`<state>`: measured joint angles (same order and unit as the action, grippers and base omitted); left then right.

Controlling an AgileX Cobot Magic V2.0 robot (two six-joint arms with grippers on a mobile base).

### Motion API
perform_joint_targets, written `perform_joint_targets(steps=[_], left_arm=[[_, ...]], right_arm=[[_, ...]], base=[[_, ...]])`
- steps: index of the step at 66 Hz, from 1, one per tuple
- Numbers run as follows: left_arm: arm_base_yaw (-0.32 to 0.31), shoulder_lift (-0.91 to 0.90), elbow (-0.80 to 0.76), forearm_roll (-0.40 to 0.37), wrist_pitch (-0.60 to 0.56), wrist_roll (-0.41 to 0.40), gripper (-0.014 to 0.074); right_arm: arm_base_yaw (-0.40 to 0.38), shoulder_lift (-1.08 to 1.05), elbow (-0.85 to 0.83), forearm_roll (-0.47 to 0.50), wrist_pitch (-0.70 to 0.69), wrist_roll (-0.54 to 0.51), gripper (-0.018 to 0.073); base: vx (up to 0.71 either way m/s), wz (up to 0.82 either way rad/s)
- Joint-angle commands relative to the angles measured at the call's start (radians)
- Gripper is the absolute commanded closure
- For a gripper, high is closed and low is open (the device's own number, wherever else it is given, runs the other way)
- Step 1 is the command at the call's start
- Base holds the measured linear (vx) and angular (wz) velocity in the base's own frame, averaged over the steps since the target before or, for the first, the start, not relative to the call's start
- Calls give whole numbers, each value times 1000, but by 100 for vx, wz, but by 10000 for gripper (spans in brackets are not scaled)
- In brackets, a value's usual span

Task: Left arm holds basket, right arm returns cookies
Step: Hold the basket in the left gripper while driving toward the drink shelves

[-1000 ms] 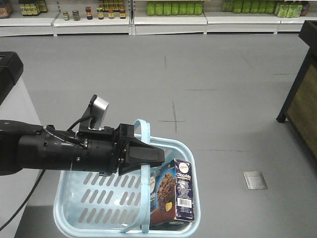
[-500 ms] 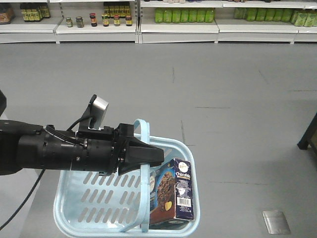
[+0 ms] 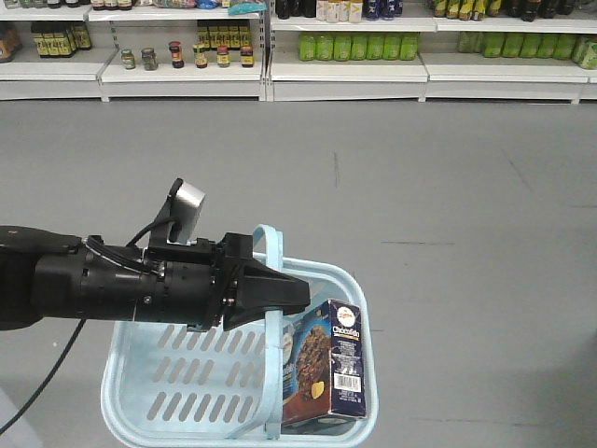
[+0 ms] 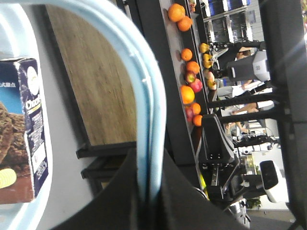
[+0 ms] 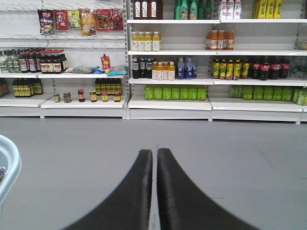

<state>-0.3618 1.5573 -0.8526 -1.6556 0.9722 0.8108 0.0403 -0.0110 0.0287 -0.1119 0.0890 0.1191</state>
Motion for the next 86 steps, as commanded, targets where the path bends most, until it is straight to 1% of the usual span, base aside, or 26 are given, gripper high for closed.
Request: perform_joint_targets(steps=[1, 86], left_arm=[[-5, -47, -26, -122, 61, 5, 599], [-5, -47, -26, -124, 61, 5, 599]], right_arm=[[-6, -13, 17, -6, -73, -7, 565], [-6, -13, 17, -6, -72, -7, 565]], base=[[47, -1], [47, 0]])
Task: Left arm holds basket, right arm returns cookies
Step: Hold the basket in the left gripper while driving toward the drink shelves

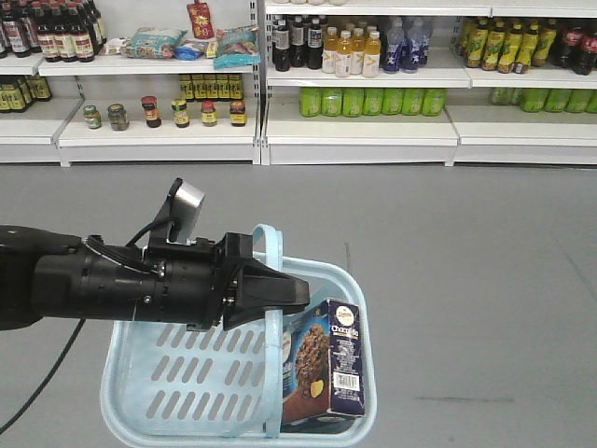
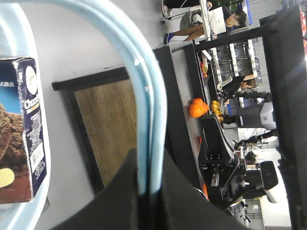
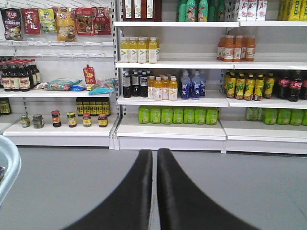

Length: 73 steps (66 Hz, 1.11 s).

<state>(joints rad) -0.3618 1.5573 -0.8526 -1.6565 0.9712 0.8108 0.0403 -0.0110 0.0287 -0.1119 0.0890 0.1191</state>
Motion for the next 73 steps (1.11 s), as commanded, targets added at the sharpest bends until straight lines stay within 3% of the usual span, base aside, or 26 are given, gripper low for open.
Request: perform_joint_targets(steps=[1, 73], left_arm=[[-5, -47, -26, -123, 62, 5, 599], [-5, -47, -26, -123, 63, 5, 599]], right_arm=[[-6, -13, 17, -6, -72, -7, 565], [-6, -13, 17, -6, -73, -7, 565]], base=[[45, 0], [47, -1]])
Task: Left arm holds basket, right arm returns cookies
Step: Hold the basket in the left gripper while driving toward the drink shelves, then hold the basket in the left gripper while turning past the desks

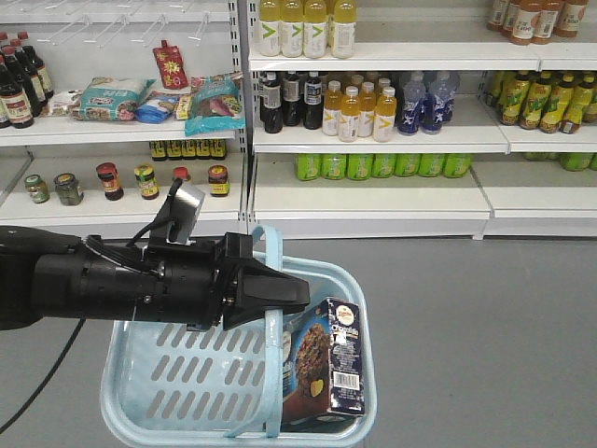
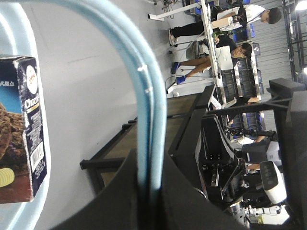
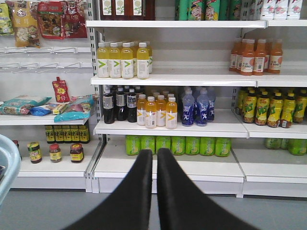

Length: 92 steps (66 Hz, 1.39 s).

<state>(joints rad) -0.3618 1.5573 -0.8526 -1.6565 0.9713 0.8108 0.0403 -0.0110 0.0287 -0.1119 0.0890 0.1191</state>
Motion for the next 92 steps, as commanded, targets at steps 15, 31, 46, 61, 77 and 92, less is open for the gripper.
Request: perform_joint_targets(steps=[15, 31, 46, 61, 77, 92], left_arm=[[-5, -47, -26, -123, 62, 5, 599], [-5, -47, -26, -123, 63, 5, 599], [-5, -47, -26, -123, 63, 5, 599], [-5, -47, -26, -123, 63, 5, 599], [-5, -47, -26, -123, 62, 5, 599], [-5, -47, -26, -123, 62, 5, 599]], right_arm=[[-6, -13, 17, -6, -71, -7, 565], [-6, -13, 17, -6, -71, -7, 565], [-6, -13, 17, -6, -71, -7, 565], [-6, -13, 17, -6, -71, -7, 565], [-6, -13, 17, -6, -71, -7, 565], [-6, -13, 17, -6, -71, -7, 565]], base=[[40, -4], [38, -23], [36, -52], [31, -71], [27, -74], [22, -77]])
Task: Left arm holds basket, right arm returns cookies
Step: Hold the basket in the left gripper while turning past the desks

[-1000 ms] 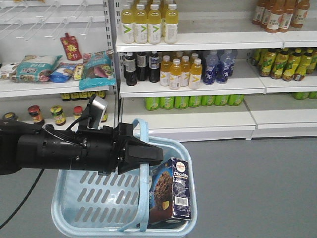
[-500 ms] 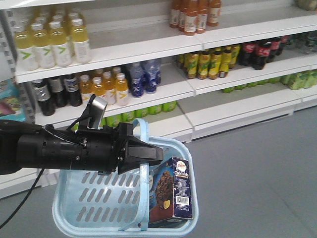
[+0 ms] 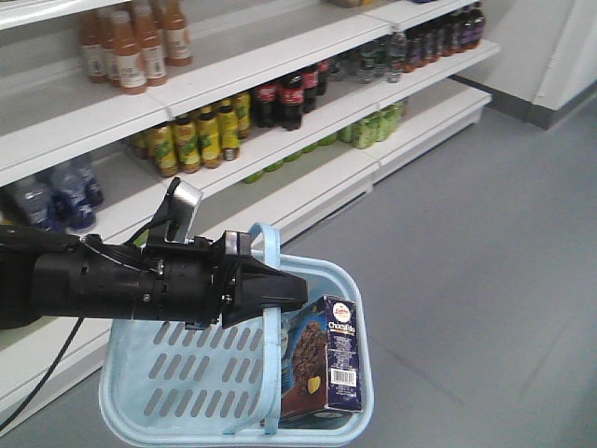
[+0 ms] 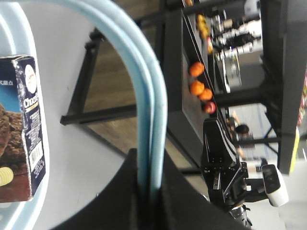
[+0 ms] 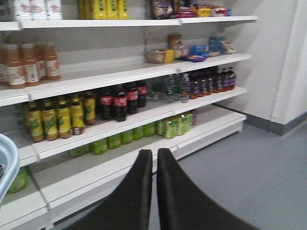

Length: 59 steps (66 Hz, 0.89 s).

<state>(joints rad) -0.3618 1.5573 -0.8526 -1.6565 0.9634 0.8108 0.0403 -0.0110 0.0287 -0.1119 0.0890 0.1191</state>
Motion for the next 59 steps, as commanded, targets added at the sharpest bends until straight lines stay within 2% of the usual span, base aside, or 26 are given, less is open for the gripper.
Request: perform_joint_targets(steps=[1, 59], left_arm=[[-5, -47, -26, -123, 70, 5, 599], [-5, -47, -26, -123, 70, 5, 599]], right_arm=[[-6, -13, 17, -6, -71, -7, 565], [-6, -13, 17, -6, -71, -7, 565]], base=[[20, -77], [17, -65]])
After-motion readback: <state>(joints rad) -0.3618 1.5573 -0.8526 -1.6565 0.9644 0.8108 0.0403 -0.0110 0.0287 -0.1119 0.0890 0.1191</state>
